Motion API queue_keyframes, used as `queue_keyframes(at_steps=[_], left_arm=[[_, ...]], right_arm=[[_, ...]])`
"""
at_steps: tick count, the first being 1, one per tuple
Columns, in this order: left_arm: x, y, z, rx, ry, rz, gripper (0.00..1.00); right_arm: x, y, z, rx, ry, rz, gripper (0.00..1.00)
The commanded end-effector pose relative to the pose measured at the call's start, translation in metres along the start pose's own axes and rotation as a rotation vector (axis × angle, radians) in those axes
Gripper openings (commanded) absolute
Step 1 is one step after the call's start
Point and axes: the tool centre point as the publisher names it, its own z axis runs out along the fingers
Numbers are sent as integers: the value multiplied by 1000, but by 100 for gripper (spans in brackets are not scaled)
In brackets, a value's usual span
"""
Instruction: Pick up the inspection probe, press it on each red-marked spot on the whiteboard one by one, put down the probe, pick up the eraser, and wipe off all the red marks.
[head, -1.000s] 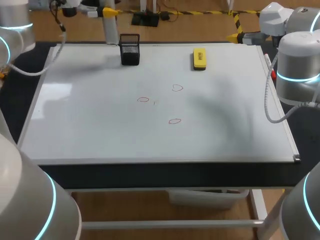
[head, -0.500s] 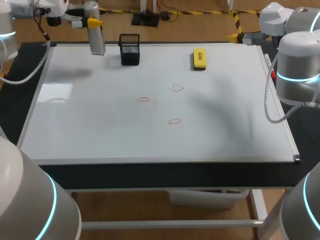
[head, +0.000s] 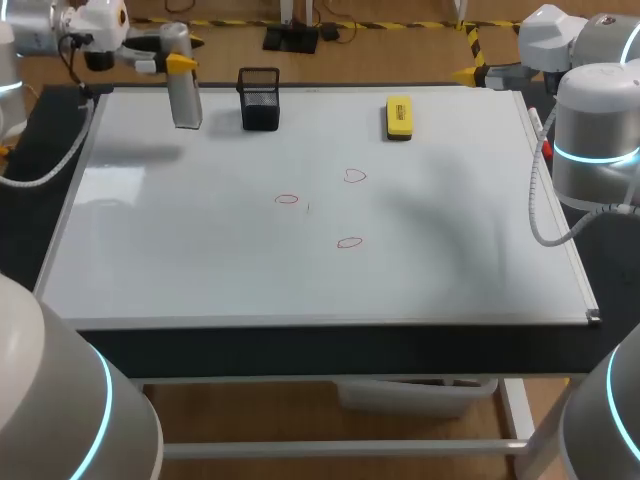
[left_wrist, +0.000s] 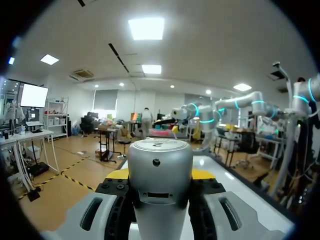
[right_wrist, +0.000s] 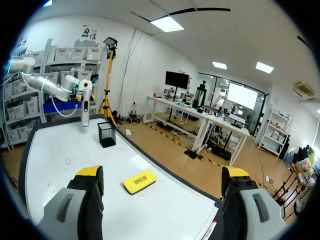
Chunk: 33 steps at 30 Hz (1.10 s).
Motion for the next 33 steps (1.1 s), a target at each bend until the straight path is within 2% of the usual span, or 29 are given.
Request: queue_keyframes(at_steps=[1, 9, 12, 16, 25, 33], left_arm=[[9, -3, 2, -7, -40, 4, 0], [9, -3, 2, -7, -40, 4, 0], [9, -3, 2, -7, -40, 4, 0], [9, -3, 2, -7, -40, 4, 0], [9, -3, 2, -7, -40, 4, 0], [9, -3, 2, -7, -40, 4, 0]], right_arm=[[0, 0, 0, 1, 1, 0, 100], [0, 0, 0, 1, 1, 0, 100], [-7, 2, 16, 4, 49, -3, 100], [-13, 3, 41, 37, 154, -11, 100], [-23, -1, 91, 170, 430, -55, 100], [-23, -5, 128, 336, 630, -196, 100]])
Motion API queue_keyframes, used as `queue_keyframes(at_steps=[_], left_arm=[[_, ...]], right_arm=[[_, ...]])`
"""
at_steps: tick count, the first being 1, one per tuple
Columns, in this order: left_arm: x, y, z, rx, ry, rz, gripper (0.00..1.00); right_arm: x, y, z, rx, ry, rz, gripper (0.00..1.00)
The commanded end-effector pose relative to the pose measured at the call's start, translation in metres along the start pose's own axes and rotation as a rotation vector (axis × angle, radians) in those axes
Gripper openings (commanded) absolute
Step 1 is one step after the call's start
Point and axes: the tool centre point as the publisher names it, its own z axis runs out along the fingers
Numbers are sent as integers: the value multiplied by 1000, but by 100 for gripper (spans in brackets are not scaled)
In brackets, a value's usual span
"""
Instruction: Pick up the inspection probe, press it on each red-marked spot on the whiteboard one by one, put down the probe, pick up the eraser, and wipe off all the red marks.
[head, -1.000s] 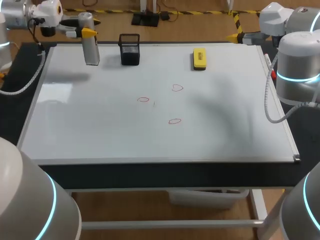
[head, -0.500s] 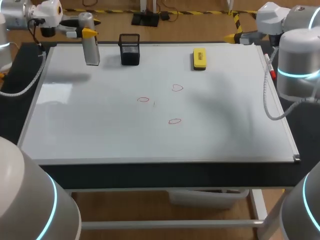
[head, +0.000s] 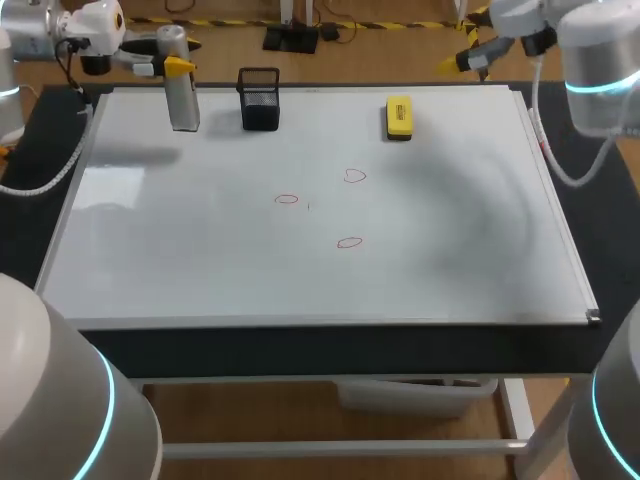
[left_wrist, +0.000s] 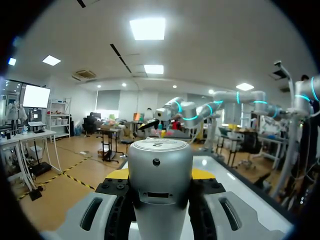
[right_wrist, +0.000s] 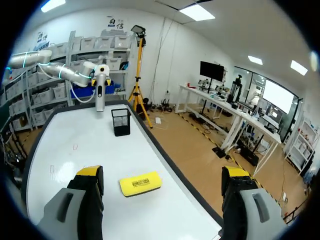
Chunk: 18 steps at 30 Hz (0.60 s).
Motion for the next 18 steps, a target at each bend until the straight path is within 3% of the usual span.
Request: queue_keyframes(at_steps=[1, 10, 18], left_arm=[[5, -3, 2, -6, -13, 2, 0], [5, -3, 2, -6, -13, 2, 0], [5, -3, 2, -6, -13, 2, 0]], right_arm=[[-23, 3, 32, 225, 326, -69, 100], [-11, -12, 69, 503, 496, -307, 100], [0, -22, 85, 617, 569, -486, 100]])
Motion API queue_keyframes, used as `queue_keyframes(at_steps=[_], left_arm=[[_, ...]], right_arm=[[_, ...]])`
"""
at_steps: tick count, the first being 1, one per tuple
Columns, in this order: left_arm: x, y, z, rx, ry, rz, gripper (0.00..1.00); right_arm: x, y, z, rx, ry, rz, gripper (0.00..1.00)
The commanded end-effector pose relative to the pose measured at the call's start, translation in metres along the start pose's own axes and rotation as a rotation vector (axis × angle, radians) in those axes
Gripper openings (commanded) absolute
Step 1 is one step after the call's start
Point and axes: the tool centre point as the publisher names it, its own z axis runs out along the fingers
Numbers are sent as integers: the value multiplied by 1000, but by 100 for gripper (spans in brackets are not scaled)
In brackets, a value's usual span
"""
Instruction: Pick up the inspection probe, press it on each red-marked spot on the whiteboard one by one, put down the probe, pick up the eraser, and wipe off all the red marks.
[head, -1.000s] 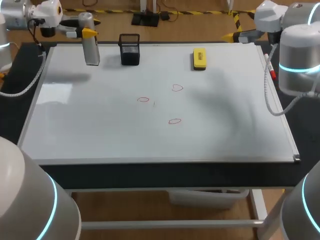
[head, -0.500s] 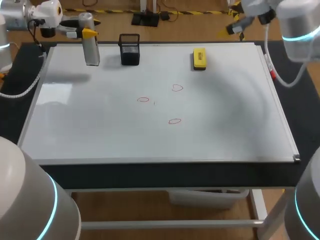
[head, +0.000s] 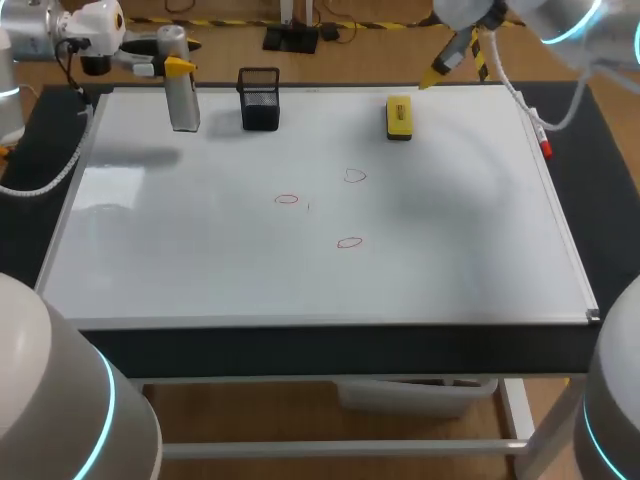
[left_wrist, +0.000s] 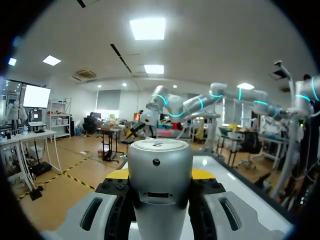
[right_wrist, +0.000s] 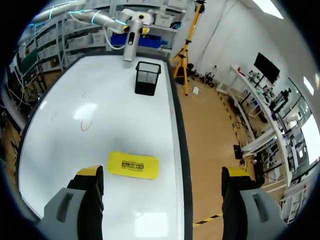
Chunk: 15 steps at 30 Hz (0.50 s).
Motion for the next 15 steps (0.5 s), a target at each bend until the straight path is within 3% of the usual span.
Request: queue_keyframes(at_steps=[1, 10, 15], left_arm=[[4, -3, 2, -5, -10, 2, 0], [4, -3, 2, -5, -10, 2, 0], [4, -3, 2, -5, -10, 2, 0]], right_arm=[[-3, 3, 9, 243, 310, -141, 100], [11, 2, 18, 296, 335, -322, 100], [11, 2, 18, 294, 319, -320, 100]])
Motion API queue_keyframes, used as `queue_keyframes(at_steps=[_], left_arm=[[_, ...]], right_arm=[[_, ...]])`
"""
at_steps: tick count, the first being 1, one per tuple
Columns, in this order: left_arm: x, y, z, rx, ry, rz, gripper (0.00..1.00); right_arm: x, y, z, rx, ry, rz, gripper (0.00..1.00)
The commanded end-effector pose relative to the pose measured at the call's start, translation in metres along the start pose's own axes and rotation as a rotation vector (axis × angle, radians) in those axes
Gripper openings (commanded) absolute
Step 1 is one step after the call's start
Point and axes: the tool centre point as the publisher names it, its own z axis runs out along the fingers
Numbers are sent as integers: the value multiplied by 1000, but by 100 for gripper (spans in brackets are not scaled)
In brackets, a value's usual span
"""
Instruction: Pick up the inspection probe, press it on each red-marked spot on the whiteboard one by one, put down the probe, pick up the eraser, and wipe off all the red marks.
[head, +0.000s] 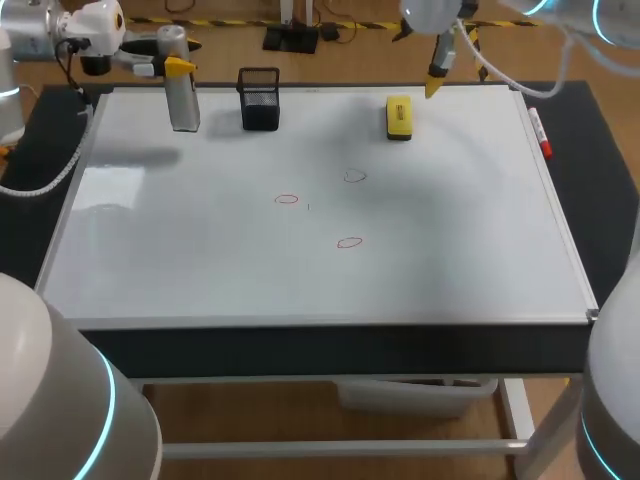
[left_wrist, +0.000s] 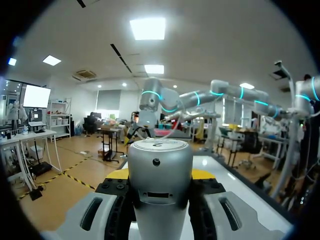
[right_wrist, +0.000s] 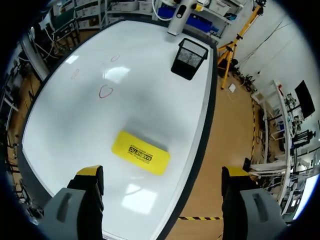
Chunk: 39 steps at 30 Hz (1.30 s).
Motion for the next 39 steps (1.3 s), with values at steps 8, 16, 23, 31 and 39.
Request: queue_keyframes(at_steps=[8, 16, 23, 31, 39], left_arm=[[4, -3, 2, -5, -9, 2, 0], [4, -3, 2, -5, -9, 2, 0], [4, -3, 2, -5, -9, 2, 0], [4, -3, 2, -5, -9, 2, 0], [4, -3, 2, -5, -9, 2, 0]], right_arm=[[-1, 4, -6, 72, 117, 0, 100], [-1, 4, -6, 72, 117, 0, 100], [-2, 12, 26, 36, 195, -259, 100], [16, 16, 40, 44, 248, -520, 100], [28, 16, 45, 33, 268, -732, 100]])
